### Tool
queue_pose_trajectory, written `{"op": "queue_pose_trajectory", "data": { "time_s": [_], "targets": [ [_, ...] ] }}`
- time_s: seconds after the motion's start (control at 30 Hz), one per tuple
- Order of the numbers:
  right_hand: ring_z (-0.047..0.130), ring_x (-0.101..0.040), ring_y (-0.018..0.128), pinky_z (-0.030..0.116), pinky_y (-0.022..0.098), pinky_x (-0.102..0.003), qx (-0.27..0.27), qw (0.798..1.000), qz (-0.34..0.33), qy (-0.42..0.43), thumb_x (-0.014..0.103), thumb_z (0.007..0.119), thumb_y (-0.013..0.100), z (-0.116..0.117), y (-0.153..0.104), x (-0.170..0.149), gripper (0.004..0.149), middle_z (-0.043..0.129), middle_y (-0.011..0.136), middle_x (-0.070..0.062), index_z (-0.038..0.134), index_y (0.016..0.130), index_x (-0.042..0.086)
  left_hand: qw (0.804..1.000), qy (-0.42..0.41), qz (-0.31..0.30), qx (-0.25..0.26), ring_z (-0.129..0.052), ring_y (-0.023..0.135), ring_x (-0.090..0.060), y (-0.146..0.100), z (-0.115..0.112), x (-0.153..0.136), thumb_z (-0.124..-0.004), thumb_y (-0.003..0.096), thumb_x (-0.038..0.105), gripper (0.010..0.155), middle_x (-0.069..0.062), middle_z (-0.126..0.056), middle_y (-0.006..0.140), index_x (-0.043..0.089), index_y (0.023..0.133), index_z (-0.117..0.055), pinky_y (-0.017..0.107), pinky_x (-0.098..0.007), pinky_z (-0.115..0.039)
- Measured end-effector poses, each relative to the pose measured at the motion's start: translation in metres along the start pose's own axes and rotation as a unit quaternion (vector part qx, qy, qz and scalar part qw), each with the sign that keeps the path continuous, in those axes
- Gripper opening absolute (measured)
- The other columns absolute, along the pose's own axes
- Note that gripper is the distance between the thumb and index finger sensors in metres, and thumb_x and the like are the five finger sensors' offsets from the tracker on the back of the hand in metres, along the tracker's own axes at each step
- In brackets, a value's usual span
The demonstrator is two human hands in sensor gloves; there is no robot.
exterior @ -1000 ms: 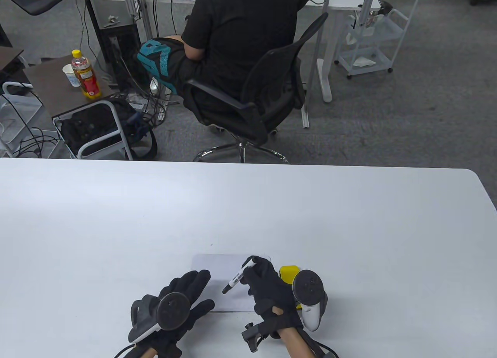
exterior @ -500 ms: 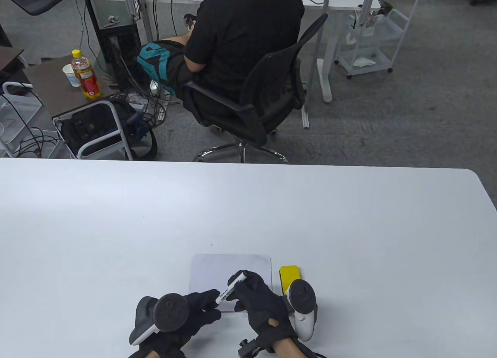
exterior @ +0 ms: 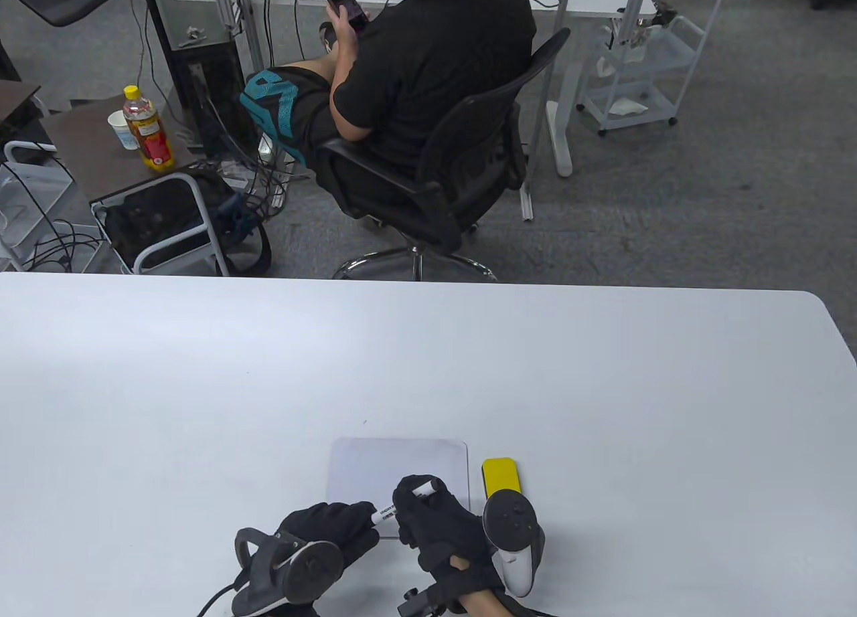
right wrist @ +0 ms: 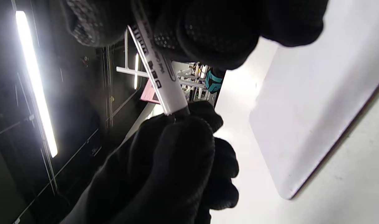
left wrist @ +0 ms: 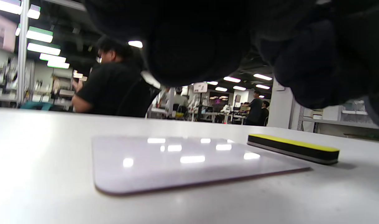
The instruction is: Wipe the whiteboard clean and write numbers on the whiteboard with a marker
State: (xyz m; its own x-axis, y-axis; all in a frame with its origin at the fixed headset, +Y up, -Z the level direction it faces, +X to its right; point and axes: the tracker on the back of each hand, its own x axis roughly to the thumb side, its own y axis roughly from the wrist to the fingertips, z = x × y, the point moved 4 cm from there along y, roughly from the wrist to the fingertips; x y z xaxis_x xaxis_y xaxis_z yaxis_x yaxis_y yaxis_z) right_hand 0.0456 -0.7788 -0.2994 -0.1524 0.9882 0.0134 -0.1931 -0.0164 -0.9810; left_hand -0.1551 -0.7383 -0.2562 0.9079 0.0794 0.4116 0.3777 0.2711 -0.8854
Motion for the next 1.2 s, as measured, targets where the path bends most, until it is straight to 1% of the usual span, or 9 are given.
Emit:
{"op": "queue_pose_trajectory", "data": {
  "time_s": [0.23,0.37,0.6,0.67,0.73,0.87,0.97,1.07,1.2],
  "targets": [
    [0.099,-0.011,0.030,0.088,0.028,-0.038,-0.011,1.000,-0.017,-0.022,0.044,0.075,0.058,-0.009,-0.001,0.014,0.044,0.099,0.055,-0.011,0.079,0.084,0.008,0.988,-0.143,-0.017,-0.047,-0.107,0.045,0.000,0.005,0.000,-0.007,-0.063,0.0558,0.057,0.052,0.013,-0.105,0.063,0.030,0.089,-0.092,0.033,-0.021,-0.092],
    [0.100,-0.010,0.027,0.089,0.025,-0.037,-0.010,0.997,-0.064,-0.052,0.042,0.076,0.058,-0.010,-0.004,0.036,0.042,0.099,0.051,-0.013,0.080,0.082,0.007,0.955,-0.281,-0.018,-0.094,-0.107,0.044,-0.001,0.008,-0.006,-0.017,-0.066,0.0549,0.056,0.051,0.012,-0.105,0.062,0.029,0.090,-0.092,0.032,-0.021,-0.092],
    [0.100,-0.011,0.027,0.089,0.026,-0.037,0.021,0.994,-0.090,-0.059,0.040,0.076,0.058,-0.012,-0.003,0.042,0.041,0.099,0.052,-0.014,0.080,0.082,0.008,0.929,-0.345,-0.026,-0.131,-0.106,0.045,0.000,0.011,-0.013,-0.020,-0.066,0.0546,0.055,0.051,0.012,-0.105,0.062,0.029,0.090,-0.092,0.033,-0.021,-0.092],
    [0.100,-0.011,0.028,0.089,0.027,-0.037,-0.005,0.995,-0.091,-0.033,0.040,0.076,0.058,-0.027,-0.002,0.045,0.040,0.099,0.053,-0.014,0.080,0.083,0.009,0.921,-0.354,-0.033,-0.158,-0.106,0.046,-0.001,0.010,-0.018,-0.025,-0.065,0.0537,0.054,0.051,0.011,-0.105,0.062,0.030,0.090,-0.092,0.034,-0.021,-0.092],
    [0.100,-0.011,0.028,0.088,0.027,-0.037,-0.042,0.995,-0.095,-0.002,0.041,0.076,0.058,-0.053,-0.001,0.048,0.040,0.098,0.054,-0.014,0.079,0.083,0.010,0.925,-0.345,0.003,-0.160,-0.106,0.048,-0.002,0.008,-0.022,-0.042,-0.066,0.0536,0.054,0.051,0.011,-0.105,0.064,0.030,0.091,-0.091,0.035,-0.022,-0.092],
    [0.099,-0.013,0.033,0.087,0.031,-0.039,-0.121,0.988,-0.080,-0.052,0.043,0.076,0.058,-0.097,-0.004,0.042,0.042,0.096,0.058,-0.013,0.076,0.086,0.011,0.955,-0.262,0.110,-0.091,-0.106,0.051,-0.005,0.007,-0.011,-0.086,-0.069,0.0538,0.054,0.051,0.009,-0.103,0.069,0.029,0.095,-0.088,0.038,-0.024,-0.091],
    [0.098,-0.015,0.035,0.085,0.033,-0.040,-0.146,0.986,-0.071,-0.036,0.042,0.076,0.058,-0.111,-0.003,0.034,0.043,0.095,0.061,-0.014,0.075,0.087,0.010,0.970,-0.114,0.205,-0.064,-0.105,0.056,-0.006,-0.002,-0.001,-0.122,-0.070,0.0556,0.052,0.051,0.008,-0.101,0.075,0.028,0.099,-0.083,0.042,-0.026,-0.091],
    [0.098,-0.017,0.037,0.084,0.034,-0.042,-0.126,0.990,-0.060,-0.013,0.042,0.076,0.059,-0.107,0.001,0.026,0.044,0.095,0.062,-0.015,0.074,0.088,0.010,0.952,-0.002,0.288,-0.107,-0.102,0.064,-0.008,-0.013,-0.001,-0.156,-0.070,0.0582,0.050,0.051,0.007,-0.098,0.082,0.029,0.103,-0.079,0.048,-0.028,-0.089],
    [0.098,-0.018,0.039,0.084,0.036,-0.043,-0.093,0.993,-0.068,-0.041,0.042,0.076,0.058,-0.096,0.003,0.027,0.044,0.094,0.064,-0.015,0.074,0.089,0.011,0.910,0.017,0.383,-0.158,-0.094,0.084,-0.019,-0.031,-0.015,-0.196,-0.068,0.0604,0.050,0.050,0.005,-0.091,0.096,0.034,0.107,-0.075,0.063,-0.038,-0.083]
  ]
}}
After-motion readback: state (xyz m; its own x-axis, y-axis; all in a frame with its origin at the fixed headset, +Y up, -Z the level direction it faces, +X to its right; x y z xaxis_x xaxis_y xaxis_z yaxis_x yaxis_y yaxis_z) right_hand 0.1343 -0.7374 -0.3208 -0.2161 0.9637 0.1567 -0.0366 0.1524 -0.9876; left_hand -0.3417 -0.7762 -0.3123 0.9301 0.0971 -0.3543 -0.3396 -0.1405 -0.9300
